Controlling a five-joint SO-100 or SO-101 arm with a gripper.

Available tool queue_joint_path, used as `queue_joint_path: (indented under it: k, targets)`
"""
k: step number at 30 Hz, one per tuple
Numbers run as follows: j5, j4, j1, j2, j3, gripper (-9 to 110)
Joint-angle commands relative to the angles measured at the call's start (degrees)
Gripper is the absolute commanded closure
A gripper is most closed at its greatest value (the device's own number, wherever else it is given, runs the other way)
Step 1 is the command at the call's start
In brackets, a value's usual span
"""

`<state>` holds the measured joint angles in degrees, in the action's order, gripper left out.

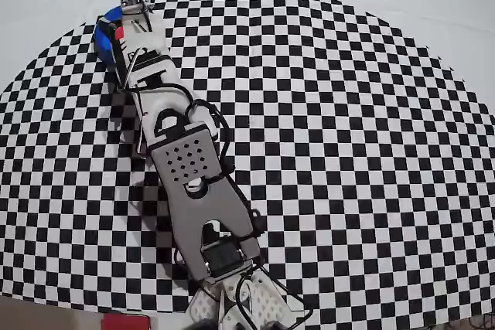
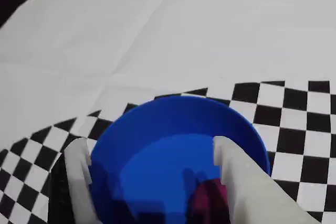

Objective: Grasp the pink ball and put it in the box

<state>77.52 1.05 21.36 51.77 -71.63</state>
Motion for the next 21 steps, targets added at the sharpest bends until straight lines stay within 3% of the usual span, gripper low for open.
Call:
queue_joint_path:
  k: [1,4,10,15,21]
  targets:
    - [-9.05,0.44,-0.62,11.25,-4.48,77]
    - [-18.02,0.44,-2.55,19.95,-12.66,80]
    - [-34.89,0.44,-9.14,35.77,-28.56,101]
    - [-51.86,-0.79,-17.84,44.30,-36.74,101]
    - [-62.31,-1.49,-24.87,50.27,-45.53,101]
